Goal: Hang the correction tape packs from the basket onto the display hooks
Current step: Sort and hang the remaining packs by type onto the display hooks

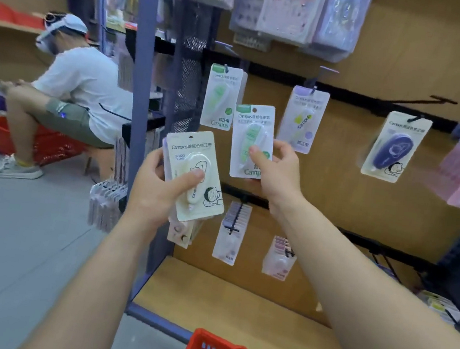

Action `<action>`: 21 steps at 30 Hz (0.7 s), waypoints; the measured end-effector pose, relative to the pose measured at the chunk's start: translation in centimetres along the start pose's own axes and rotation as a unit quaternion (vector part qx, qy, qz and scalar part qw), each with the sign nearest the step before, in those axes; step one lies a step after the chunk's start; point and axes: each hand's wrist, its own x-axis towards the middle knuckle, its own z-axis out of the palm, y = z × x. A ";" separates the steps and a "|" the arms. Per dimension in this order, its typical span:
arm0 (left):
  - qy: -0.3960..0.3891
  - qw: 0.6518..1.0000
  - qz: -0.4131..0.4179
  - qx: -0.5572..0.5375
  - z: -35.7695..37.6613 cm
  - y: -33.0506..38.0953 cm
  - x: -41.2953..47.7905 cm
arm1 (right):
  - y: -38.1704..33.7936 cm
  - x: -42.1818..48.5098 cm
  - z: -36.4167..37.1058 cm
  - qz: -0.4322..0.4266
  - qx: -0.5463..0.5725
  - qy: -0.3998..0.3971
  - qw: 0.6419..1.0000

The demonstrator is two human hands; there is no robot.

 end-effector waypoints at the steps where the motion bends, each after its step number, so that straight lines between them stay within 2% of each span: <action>1: 0.004 1.000 0.002 -0.005 -0.3 -0.3 0.7 | -0.3 1.2 1.0 -0.005 -0.001 -0.003 1.000; 8: 0.008 1.000 0.023 -0.016 -1.0 -1.4 4.8 | -2.6 8.2 6.8 -0.070 -0.018 -0.012 0.997; 14: 0.016 0.999 0.017 -0.024 -1.5 -2.5 5.6 | -2.2 10.8 8.4 -0.045 0.000 -0.002 0.999; 21: 0.022 0.999 0.010 -0.025 -1.9 -3.0 6.0 | -1.2 11.6 8.7 -0.063 -0.013 0.011 0.998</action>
